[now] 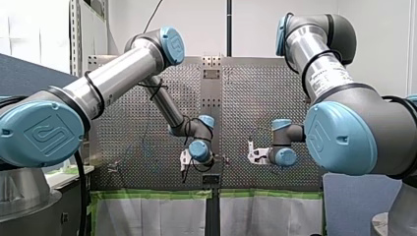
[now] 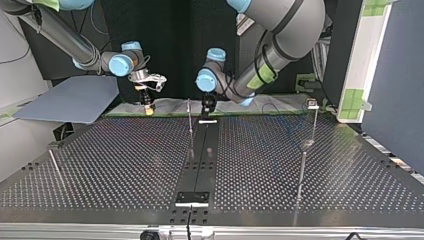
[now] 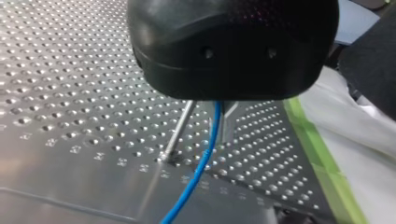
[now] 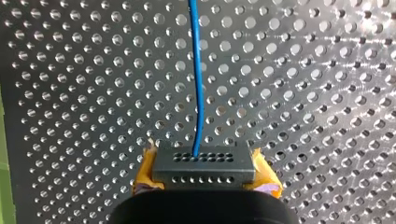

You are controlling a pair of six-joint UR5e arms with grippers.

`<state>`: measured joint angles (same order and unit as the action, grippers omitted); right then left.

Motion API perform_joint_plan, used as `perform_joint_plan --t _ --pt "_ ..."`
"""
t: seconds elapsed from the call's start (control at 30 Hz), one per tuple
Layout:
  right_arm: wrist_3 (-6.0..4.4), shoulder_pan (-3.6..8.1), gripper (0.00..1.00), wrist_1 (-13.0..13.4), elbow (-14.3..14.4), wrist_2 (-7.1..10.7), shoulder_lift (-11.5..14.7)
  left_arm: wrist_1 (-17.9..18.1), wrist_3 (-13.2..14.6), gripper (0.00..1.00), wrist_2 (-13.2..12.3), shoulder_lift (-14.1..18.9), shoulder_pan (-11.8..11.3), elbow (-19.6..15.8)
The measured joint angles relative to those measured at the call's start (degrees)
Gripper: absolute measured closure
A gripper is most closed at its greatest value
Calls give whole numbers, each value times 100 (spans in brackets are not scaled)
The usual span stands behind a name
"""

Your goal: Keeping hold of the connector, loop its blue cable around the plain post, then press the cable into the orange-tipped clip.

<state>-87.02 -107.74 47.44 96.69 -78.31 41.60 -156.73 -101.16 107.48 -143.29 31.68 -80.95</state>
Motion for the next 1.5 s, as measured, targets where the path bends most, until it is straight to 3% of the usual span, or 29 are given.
perform_joint_plan --t 0.4,0.77,1.0,1.27,1.5 --pt "-48 26 100 167 -92 -101 -328 -201 -77 100 -142 -190 -102 294" --pt "-83 69 100 119 -275 -92 -489 -261 -113 100 -179 -262 -317 470" --pt "-224 142 100 162 -416 -61 -500 -241 -171 100 -256 -263 -436 497" --pt "-254 184 100 86 -595 44 -512 -272 -188 100 -308 -264 -464 605" --pt "-253 249 100 -5 -738 267 -522 -343 -194 100 -322 -263 -461 876"
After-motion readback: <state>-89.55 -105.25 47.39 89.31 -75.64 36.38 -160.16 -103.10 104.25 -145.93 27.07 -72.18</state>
